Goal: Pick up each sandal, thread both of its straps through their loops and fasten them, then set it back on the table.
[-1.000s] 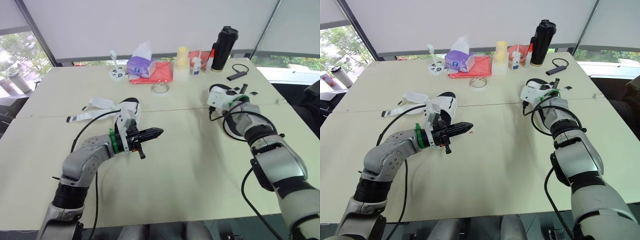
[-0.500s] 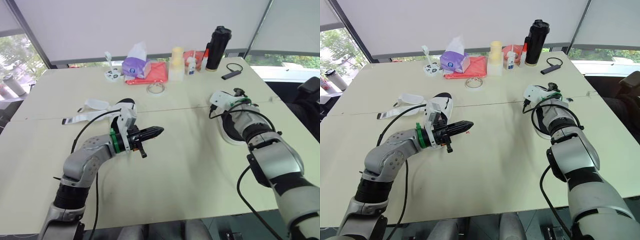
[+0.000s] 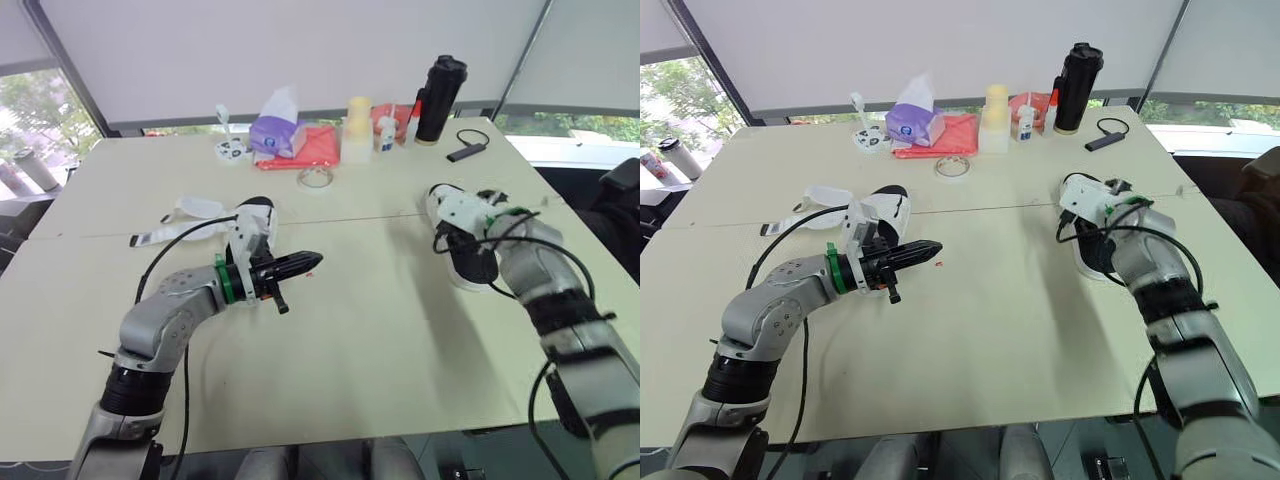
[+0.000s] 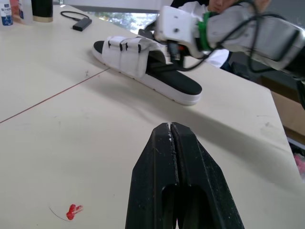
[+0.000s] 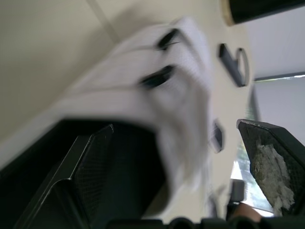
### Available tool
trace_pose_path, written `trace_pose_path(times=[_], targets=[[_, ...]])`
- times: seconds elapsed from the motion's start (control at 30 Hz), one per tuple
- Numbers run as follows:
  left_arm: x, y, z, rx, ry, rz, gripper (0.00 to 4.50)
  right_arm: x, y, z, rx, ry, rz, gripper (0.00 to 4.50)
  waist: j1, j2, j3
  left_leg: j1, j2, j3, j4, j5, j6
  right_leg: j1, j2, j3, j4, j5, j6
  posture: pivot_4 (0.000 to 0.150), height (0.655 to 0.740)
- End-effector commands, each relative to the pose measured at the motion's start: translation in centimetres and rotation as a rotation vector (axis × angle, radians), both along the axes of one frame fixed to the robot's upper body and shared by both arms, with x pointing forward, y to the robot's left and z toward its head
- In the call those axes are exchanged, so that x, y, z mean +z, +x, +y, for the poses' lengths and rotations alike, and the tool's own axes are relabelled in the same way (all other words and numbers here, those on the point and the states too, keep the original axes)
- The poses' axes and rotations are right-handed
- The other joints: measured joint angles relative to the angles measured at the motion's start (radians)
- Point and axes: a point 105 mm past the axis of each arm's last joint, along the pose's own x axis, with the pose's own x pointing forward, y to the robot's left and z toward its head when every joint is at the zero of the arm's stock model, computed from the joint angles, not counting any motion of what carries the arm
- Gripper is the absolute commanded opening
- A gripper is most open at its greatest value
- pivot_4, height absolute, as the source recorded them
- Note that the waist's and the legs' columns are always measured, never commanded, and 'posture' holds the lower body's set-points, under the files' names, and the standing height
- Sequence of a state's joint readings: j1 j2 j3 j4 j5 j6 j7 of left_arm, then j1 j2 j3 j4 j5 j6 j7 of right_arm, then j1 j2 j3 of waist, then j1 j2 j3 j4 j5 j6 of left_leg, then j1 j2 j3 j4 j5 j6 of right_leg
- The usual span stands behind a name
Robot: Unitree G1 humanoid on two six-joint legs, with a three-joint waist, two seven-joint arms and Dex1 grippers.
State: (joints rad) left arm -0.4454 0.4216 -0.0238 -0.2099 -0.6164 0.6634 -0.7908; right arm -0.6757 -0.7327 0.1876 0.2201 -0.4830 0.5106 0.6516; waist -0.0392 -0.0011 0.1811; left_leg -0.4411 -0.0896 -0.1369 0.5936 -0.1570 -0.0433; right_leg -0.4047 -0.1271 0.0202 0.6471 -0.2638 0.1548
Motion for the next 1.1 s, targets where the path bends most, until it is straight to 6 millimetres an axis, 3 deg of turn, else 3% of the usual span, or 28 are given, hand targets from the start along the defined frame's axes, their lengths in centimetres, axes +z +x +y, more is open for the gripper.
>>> trace_pose_path(times=[0.03, 0.23, 0.33, 0.43, 0.53, 0.77, 0.93, 1.1], targets=[[2.2, 1.0, 1.0, 0.09, -0.038, -0.086, 0.0, 1.4, -4.7, 3.7, 0.156, 0.217, 0.09, 4.46, 0.003, 0.0, 0.0, 0.0, 0.0, 0.0, 0.0, 0.0, 0.0, 0.0, 0.0, 0.0, 0.0, 0.0, 0.0, 0.15, 0.7296], [2.4, 2.5, 2.6, 0.234, 0.067, -0.188, 0.0, 3.3, -9.3, 8.5, 0.362, 0.577, 0.215, 4.46, 0.0, -0.001, 0.0, 0.0, 0.001, 0.001, 0.002, 0.0, 0.0, 0.0, 0.0, 0.0, 0.0, 0.0, 0.0, 0.15, 0.7296], [2.2, 3.5, 3.8, 0.336, 0.174, -0.27, 0.0, 3.4, -11.9, 11.4, 0.514, 0.754, 0.319, 4.46, 0.011, -0.002, 0.0, 0.0, 0.002, 0.0, 0.002, 0.0, 0.0, 0.001, 0.0, 0.0, -0.001, 0.0, 0.0, 0.15, 0.7296], [1.7, 3.8, 4.5, 0.381, 0.28, -0.352, 0.0, 3.2, -13.5, 12.9, 0.576, 0.863, 0.414, 4.46, 0.026, -0.002, 0.0, -0.001, 0.002, 0.0, 0.002, 0.0, 0.0, 0.0, -0.001, -0.001, -0.001, 0.0, 0.0, 0.15, 0.7296], [1.3, 4.1, 5.3, 0.413, 0.403, -0.455, 0.91, 3.7, -14.0, 14.2, 0.594, 1.097, 0.486, 4.5, 0.031, -0.003, -0.001, -0.001, 0.002, 0.0, 0.002, 0.0, 0.0, 0.0, -0.002, -0.001, -0.002, -0.001, -0.002, 0.15, 0.7296], [1.1, 4.7, 6.2, 0.457, 0.508, -0.534, 4.45, 4.0, -13.6, 14.7, 0.563, 1.144, 0.483, 4.5, 0.033, -0.003, 0.0, -0.002, 0.001, -0.001, 0.002, 0.0, 0.0, -0.001, -0.002, -0.001, -0.002, -0.002, -0.004, 0.15, 0.7296], [2.1, 5.7, 8.0, 0.534, 0.756, -0.731, 4.49, 3.6, -13.1, 14.9, 0.539, 1.117, 0.454, 4.5, 0.025, -0.003, 0.0, -0.002, 0.001, 0.0, 0.0, 0.0, 0.0, -0.003, -0.002, -0.001, -0.001, 0.0, -0.001, 0.15, 0.7296], [1.6, 6.7, 9.2, 0.548, 0.911, -0.782, 4.49, 3.2, -12.7, 14.8, 0.522, 1.077, 0.435, 4.5, 0.029, -0.002, 0.0, -0.002, 0.001, 0.001, 0.0, 0.0, 0.0, -0.003, -0.002, -0.001, -0.001, 0.0, -0.001, 0.15, 0.7296]])
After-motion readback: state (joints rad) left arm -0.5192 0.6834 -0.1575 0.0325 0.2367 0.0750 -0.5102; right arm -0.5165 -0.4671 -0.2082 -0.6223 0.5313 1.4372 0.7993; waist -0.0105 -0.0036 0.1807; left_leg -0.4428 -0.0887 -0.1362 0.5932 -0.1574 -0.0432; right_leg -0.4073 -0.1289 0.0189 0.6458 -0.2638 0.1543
